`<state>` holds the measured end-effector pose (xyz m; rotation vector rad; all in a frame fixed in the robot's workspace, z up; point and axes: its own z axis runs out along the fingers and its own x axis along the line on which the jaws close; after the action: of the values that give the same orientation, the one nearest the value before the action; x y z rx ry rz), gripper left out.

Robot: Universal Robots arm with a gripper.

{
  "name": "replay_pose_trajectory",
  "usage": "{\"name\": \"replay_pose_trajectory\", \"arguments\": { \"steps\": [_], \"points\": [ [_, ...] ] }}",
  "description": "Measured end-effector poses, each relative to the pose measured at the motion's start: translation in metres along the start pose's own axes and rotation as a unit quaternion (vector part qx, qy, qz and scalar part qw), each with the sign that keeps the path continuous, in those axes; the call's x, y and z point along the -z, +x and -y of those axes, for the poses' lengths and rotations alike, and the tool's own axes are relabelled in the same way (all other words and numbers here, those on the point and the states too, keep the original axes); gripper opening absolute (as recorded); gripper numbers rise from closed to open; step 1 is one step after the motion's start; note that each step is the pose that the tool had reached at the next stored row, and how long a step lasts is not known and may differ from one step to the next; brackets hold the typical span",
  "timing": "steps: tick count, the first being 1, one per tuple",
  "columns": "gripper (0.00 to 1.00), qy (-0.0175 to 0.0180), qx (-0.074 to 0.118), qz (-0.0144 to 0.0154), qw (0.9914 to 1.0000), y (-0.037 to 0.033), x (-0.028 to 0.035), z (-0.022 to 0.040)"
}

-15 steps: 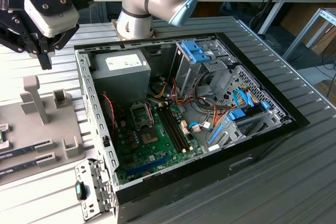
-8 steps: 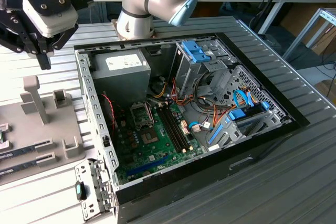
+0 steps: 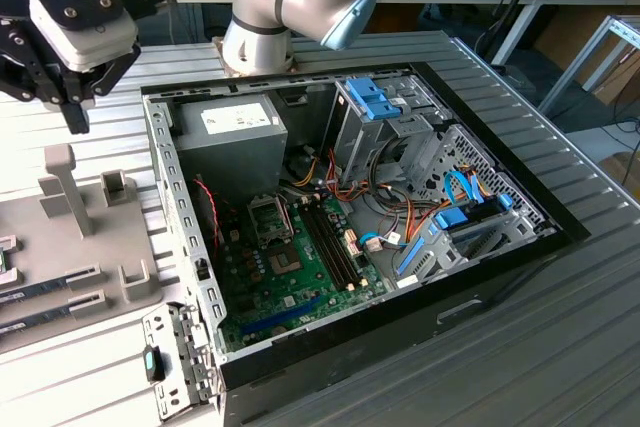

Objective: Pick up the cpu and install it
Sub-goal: 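Reach for the cpu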

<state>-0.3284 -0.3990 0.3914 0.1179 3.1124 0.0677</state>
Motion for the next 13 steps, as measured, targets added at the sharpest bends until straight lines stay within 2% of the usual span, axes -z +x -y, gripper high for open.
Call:
{"name": "replay_pose_trajectory", "arguments": {
  "steps": [13],
  "points": [
    [0.11, 0.0000, 0.000, 0.0000, 1.00000, 0.0075, 0.0002, 0.0005]
  ]
}}
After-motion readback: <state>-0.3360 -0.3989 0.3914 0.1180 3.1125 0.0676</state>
